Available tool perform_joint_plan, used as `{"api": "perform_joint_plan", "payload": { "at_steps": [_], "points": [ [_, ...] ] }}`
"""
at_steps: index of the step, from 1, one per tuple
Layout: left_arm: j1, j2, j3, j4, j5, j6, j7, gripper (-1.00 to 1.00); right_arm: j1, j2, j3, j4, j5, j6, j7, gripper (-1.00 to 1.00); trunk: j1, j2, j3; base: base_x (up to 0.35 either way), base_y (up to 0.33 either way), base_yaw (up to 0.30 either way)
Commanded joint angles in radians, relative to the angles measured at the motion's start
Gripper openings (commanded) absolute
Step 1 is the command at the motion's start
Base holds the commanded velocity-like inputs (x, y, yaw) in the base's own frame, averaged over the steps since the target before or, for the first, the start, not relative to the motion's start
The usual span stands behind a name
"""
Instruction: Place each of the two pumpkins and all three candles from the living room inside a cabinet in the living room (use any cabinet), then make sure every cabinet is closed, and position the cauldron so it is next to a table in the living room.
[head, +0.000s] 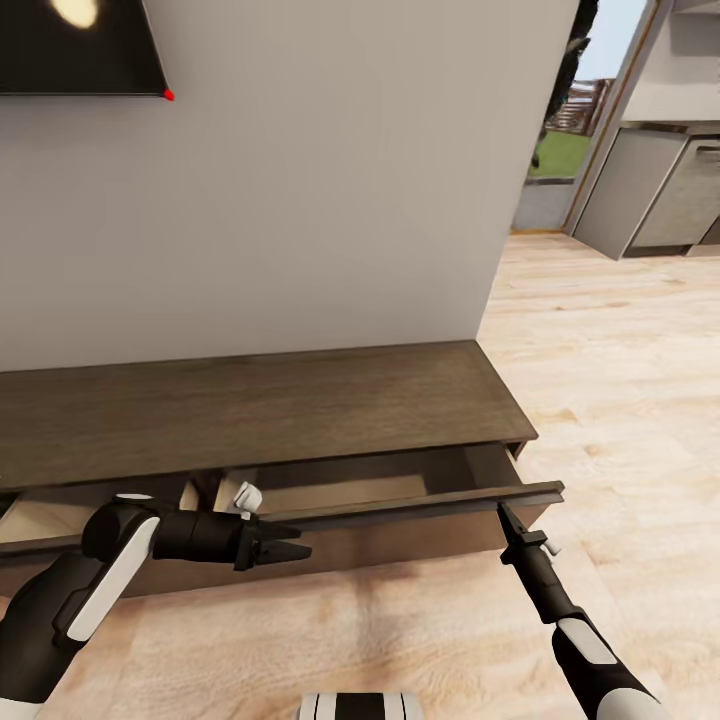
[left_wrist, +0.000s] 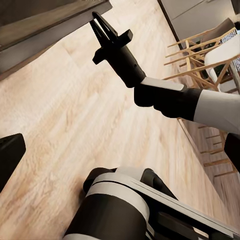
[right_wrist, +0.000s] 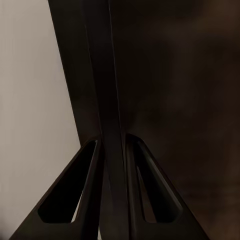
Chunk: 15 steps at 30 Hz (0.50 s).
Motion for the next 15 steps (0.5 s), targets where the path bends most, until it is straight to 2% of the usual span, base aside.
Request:
{"api": "perform_joint_plan", "payload": {
  "at_steps": [1, 15],
  "points": [
    [-0.001, 0.001, -0.001, 0.000, 0.001, 0.004, -0.002, 1.00, 0.000, 0.000, 0.020, 0.005, 0.011, 0.006, 0.007, -1.00, 0.000, 0.000, -0.001, -0.057, 0.000, 0.000],
    [-0.001, 0.001, -0.001, 0.000, 0.001, 0.004, -0.002, 1.00, 0.000, 0.000, 0.020, 0.005, 0.011, 0.006, 0.007, -1.00, 0.000, 0.000, -0.001, -0.054, 0.000, 0.000]
  ]
}}
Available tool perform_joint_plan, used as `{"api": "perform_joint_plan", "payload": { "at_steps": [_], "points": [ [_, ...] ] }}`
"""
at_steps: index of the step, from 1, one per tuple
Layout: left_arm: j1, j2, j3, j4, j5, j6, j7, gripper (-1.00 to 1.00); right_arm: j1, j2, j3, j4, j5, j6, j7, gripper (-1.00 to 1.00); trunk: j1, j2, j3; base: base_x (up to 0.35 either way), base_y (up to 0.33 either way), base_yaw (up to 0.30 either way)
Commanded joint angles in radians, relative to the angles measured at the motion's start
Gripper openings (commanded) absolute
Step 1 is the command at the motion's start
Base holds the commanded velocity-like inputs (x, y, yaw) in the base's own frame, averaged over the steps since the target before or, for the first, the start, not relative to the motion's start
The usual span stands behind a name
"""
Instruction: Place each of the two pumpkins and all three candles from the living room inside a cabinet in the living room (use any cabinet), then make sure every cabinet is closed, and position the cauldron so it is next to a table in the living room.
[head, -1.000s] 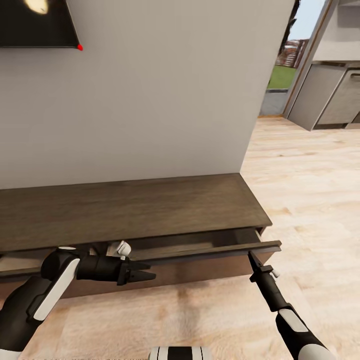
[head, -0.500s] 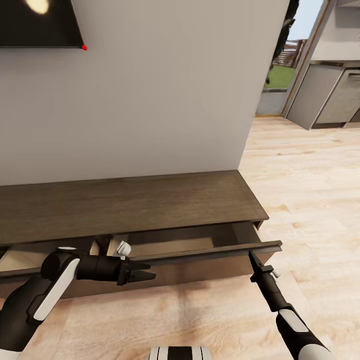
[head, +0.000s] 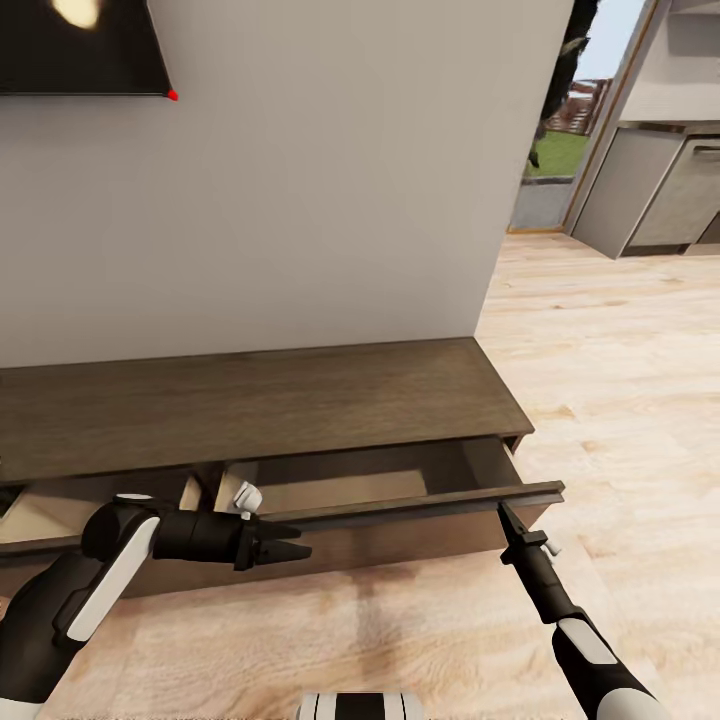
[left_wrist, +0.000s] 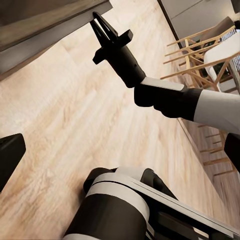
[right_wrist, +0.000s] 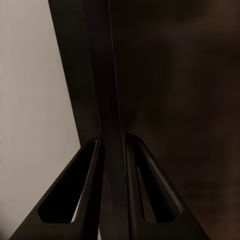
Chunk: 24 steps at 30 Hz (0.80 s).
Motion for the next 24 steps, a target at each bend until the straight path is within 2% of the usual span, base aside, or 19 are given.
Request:
{"api": "perform_joint_plan", "payload": {
  "at_steps": [1, 24],
  "points": [
    [-0.001, 0.000, -0.001, 0.000, 0.001, 0.004, -0.002, 1.00, 0.000, 0.001, 0.023, 0.005, 0.011, 0.007, 0.008, -1.00, 0.000, 0.000, -0.001, -0.106, 0.000, 0.000],
    [-0.001, -0.001, -0.001, 0.000, 0.001, 0.001, -0.002, 1.00, 0.000, 0.001, 0.023, 0.005, 0.013, 0.007, 0.007, -1.00, 0.000, 0.000, -0.001, -0.091, 0.000, 0.000]
  ]
}}
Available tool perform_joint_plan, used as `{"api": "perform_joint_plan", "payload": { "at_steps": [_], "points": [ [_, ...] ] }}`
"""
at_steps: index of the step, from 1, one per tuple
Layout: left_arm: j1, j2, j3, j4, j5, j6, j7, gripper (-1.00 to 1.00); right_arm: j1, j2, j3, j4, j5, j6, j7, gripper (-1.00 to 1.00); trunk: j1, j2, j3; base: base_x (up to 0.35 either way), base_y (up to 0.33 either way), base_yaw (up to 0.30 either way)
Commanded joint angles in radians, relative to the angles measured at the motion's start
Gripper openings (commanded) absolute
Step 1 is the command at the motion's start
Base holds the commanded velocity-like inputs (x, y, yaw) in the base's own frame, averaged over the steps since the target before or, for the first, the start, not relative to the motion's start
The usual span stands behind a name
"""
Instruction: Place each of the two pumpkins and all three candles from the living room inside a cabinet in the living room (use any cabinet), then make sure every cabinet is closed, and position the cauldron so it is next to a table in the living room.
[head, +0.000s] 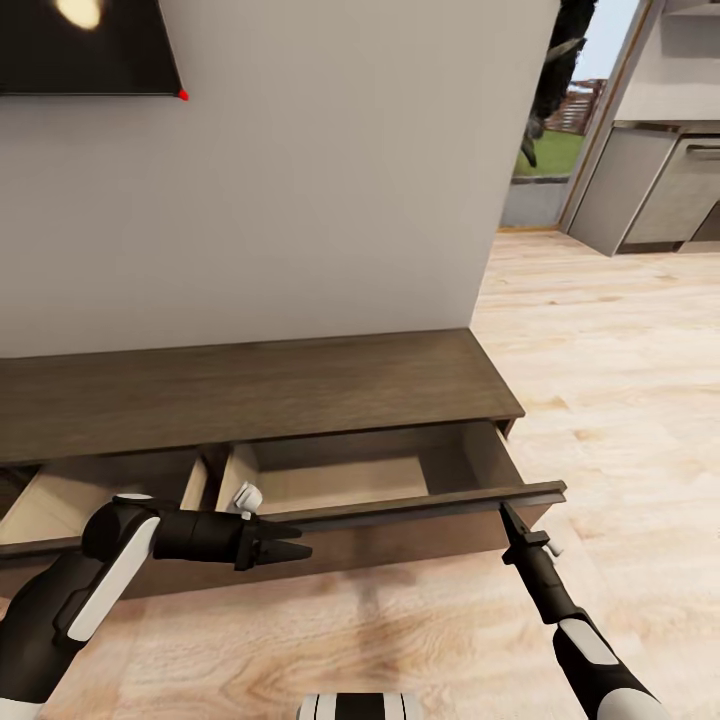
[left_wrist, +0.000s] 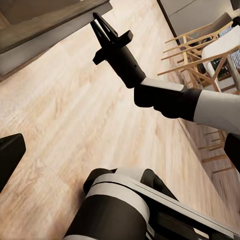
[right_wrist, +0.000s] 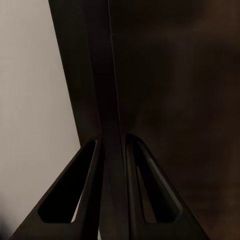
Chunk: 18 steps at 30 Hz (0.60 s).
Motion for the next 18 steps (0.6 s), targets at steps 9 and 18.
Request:
{"api": "perform_joint_plan", "payload": {
  "at_steps": [9, 18],
  "points": [
    [-0.001, 0.001, -0.001, 0.000, 0.001, 0.004, -0.002, 1.00, 0.001, 0.000, 0.038, 0.004, 0.009, 0.008, 0.007, -1.00, 0.000, 0.000, -0.001, -0.078, 0.000, 0.000],
    [-0.001, 0.001, -0.001, 0.000, 0.001, 0.004, -0.002, 1.00, 0.001, 0.000, 0.038, 0.004, 0.009, 0.012, 0.007, -1.00, 0.000, 0.000, -0.001, -0.044, 0.000, 0.000]
  ]
}}
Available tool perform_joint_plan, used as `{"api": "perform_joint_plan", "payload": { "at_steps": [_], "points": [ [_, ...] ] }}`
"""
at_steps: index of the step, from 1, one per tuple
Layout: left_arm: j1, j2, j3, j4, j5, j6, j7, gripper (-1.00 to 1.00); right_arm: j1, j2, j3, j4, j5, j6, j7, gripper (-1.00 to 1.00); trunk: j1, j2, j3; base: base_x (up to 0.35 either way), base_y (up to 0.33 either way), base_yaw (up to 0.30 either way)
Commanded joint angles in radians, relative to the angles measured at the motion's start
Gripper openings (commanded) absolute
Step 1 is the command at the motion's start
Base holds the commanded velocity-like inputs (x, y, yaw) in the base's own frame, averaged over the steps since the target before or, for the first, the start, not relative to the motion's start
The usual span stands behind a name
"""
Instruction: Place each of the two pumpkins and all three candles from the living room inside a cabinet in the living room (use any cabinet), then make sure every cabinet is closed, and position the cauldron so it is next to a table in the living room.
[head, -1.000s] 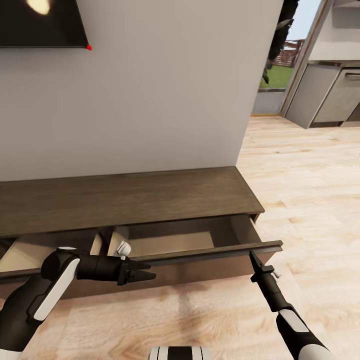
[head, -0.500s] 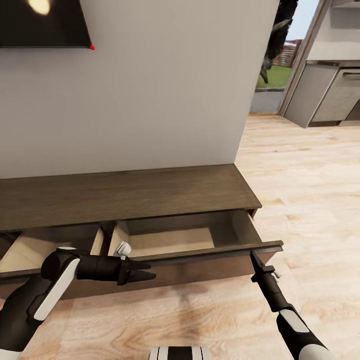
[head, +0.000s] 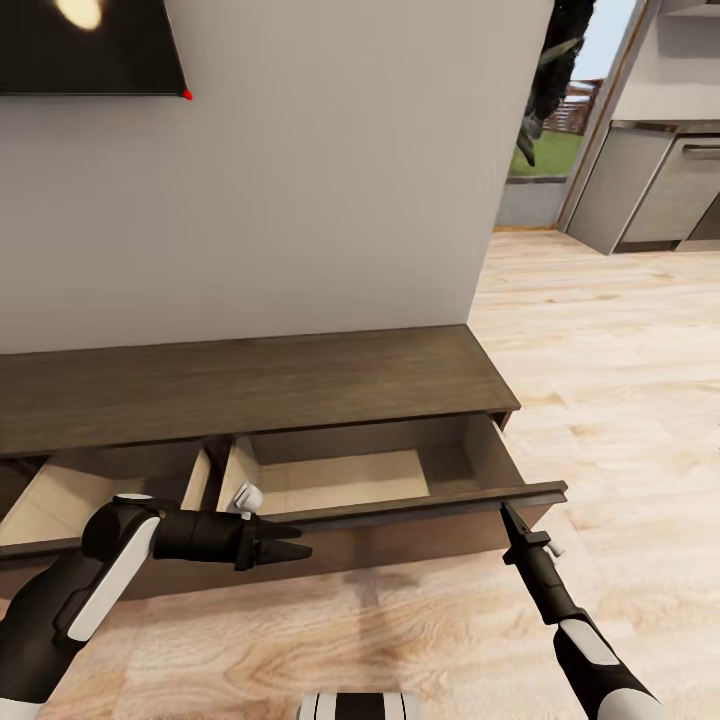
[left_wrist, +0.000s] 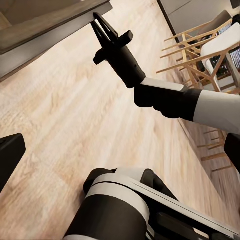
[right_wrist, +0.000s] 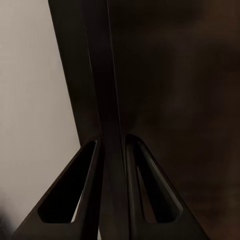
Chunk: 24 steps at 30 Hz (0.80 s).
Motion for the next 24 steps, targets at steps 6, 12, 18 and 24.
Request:
{"api": "perform_joint_plan", "payload": {
  "at_steps": [6, 12, 18, 24],
  "points": [
    [-0.001, 0.000, -0.001, 0.000, 0.001, 0.004, -0.002, 1.00, 0.000, 0.002, 0.046, 0.003, 0.007, 0.008, 0.007, -1.00, 0.000, 0.000, -0.001, -0.001, 0.000, 0.000],
    [-0.001, 0.000, -0.001, 0.000, 0.001, 0.004, -0.002, 1.00, 0.000, 0.002, 0.046, 0.003, 0.007, 0.005, 0.007, -1.00, 0.000, 0.000, -0.001, -0.046, 0.000, 0.000],
    [-0.001, 0.000, -0.001, 0.000, 0.001, 0.004, -0.002, 1.00, 0.000, 0.001, 0.046, 0.003, 0.007, 0.005, 0.007, -1.00, 0.000, 0.000, -0.001, -0.072, 0.000, 0.000],
    [-0.001, 0.000, -0.001, 0.000, 0.001, 0.003, -0.002, 1.00, 0.000, 0.001, 0.046, 0.002, 0.007, 0.004, 0.008, -1.00, 0.000, 0.000, -0.001, -0.007, 0.000, 0.000]
  ]
}}
